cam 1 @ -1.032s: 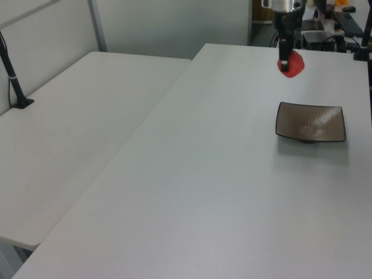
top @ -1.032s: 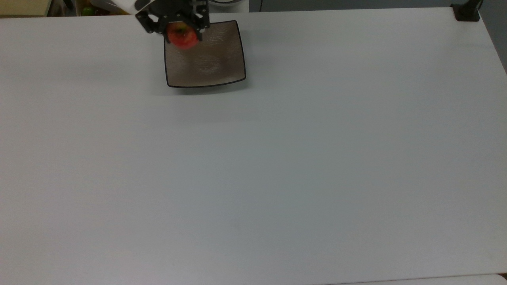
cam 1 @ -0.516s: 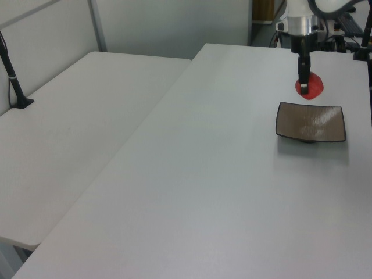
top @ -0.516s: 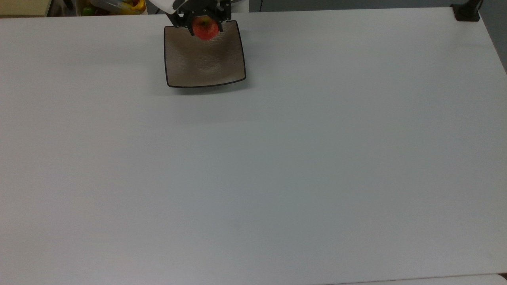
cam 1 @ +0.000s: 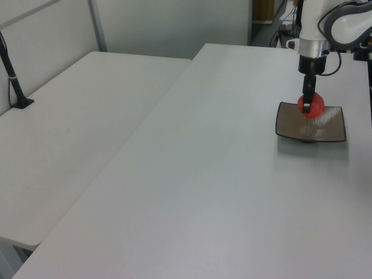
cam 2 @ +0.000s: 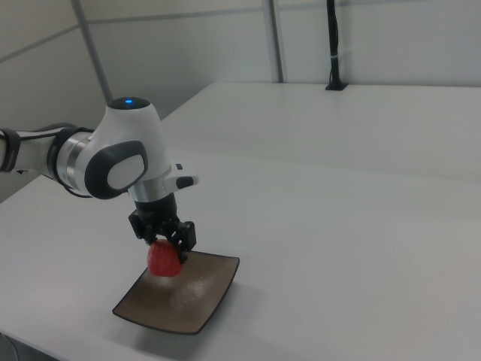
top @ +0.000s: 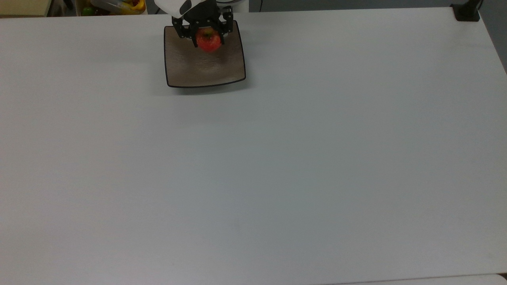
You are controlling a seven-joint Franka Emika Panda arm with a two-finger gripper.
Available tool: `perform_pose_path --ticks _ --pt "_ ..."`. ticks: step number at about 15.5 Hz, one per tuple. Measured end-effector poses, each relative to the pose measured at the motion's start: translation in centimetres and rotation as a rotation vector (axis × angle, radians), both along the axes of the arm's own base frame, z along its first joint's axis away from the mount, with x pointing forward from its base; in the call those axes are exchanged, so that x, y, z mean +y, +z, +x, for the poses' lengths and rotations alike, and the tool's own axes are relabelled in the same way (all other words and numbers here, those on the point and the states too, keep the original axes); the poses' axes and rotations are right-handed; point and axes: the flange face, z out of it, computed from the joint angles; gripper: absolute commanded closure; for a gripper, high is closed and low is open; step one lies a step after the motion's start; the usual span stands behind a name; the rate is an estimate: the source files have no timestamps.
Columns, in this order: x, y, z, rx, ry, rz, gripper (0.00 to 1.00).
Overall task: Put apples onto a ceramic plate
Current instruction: 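Lower the apple onto the plate center and open the gripper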
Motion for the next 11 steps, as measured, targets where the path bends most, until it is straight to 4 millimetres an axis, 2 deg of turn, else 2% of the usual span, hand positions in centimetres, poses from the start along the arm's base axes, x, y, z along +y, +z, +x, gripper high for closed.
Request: perform_pose_path --ticks 2,6,9,11 --pt "-0.1 -0.6 0.1 -0.043 0.004 -0.010 0.79" --pt "-0.3 -3.3 -0.9 -0.083 0.027 -0.032 0.75" --pt "-0.3 -4.4 -1.4 -0.100 0.035 -0.034 0.64" --pt "-0.5 -4.6 -1.5 -0.098 0.032 -0.034 0.50"
